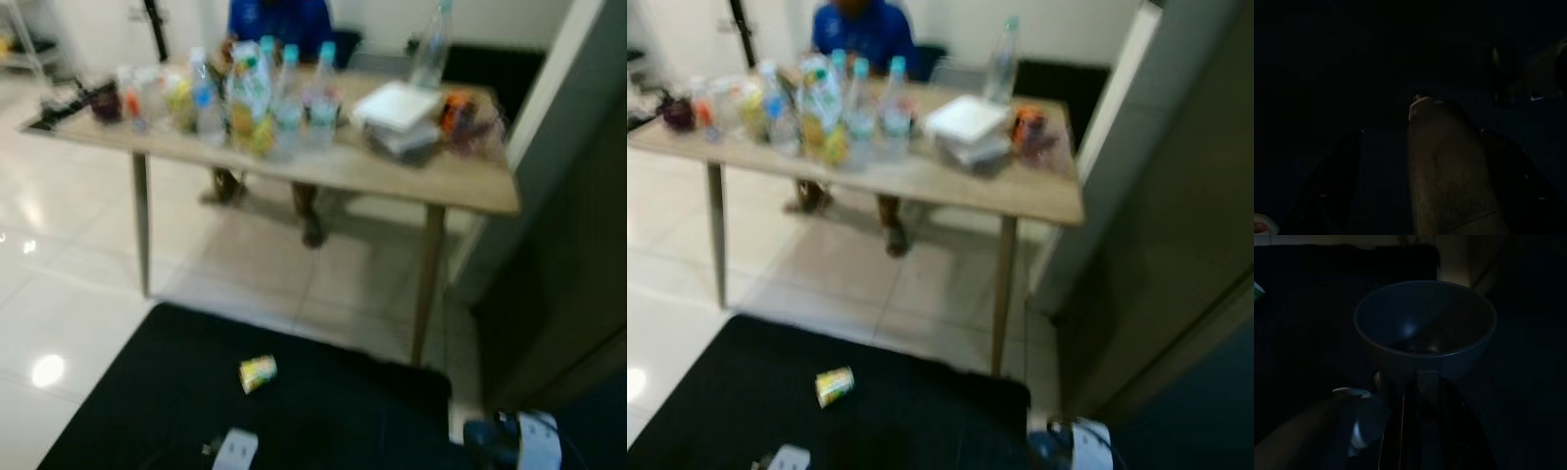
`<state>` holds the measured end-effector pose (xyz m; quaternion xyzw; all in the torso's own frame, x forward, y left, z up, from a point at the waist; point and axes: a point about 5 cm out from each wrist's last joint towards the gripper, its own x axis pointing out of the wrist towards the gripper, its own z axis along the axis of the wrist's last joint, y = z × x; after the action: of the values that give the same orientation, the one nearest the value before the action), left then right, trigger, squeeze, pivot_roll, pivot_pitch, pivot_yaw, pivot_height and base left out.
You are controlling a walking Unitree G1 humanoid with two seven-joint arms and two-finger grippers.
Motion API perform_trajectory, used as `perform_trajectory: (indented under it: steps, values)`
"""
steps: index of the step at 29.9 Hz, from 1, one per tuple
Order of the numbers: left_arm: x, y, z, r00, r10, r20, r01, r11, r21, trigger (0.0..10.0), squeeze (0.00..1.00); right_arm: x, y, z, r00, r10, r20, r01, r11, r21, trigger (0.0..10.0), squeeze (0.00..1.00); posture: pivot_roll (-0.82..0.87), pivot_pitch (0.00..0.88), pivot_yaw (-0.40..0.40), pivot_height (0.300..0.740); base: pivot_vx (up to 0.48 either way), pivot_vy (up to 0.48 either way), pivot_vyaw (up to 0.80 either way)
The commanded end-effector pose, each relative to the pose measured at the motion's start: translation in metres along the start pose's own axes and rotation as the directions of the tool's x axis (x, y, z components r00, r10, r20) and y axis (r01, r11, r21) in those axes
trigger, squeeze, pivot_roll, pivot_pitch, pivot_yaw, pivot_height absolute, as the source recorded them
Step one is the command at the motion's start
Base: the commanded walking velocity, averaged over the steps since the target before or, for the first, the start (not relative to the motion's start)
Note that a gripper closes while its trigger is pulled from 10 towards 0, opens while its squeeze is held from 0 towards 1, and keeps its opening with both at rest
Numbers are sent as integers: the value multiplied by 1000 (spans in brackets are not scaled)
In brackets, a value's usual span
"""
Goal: Restocking fridge
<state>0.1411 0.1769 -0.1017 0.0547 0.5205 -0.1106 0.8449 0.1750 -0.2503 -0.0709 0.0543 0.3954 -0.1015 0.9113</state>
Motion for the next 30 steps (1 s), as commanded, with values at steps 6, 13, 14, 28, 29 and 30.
perform_trajectory:
  steps: [6, 13, 14, 28, 29, 30]
  values:
    - [-1, 0, -9, 999, 3, -40, -2, 1000, 31, 10000, 0, 0, -3, 3, 1000, -7, 4, 7, 1000, 5, 10000, 0, -81, 63, -6, 740, 0, 0, -800]
    - [-2, 2, -10, 999, 18, -46, -15, 998, 66, 10000, 0, 0, -6, 4, 1000, -15, 1, 15, 1000, 0, 10000, 0, -83, 57, -8, 740, 0, 0, -800]
    - [-2, 2, -10, 999, 19, -46, -16, 998, 68, 10000, 0, 0, -6, 4, 1000, -15, 1, 15, 1000, -1, 10000, 0, -84, 55, -9, 740, 0, 0, -800]
    - [-3, 5, -14, 998, 26, -63, -20, 996, 83, 10000, 0, 1, -5, 5, 1000, -10, 10, 10, 1000, -6, 10000, 0, -80, 58, -4, 740, 0, 0, -800]
    - [-3, 5, -15, 998, 27, -64, -22, 996, 81, 10000, 0, 1, -4, 6, 1000, -14, 16, 13, 1000, 4, 10000, 0, -81, 59, -2, 740, 0, 0, 0]
    - [-3, 6, -15, 998, 29, -64, -24, 997, 79, 10000, 0, 1, -4, 7, 999, -17, 28, 16, 1000, 11, 10000, 0, -82, 58, -1, 740, 0, 0, 0]
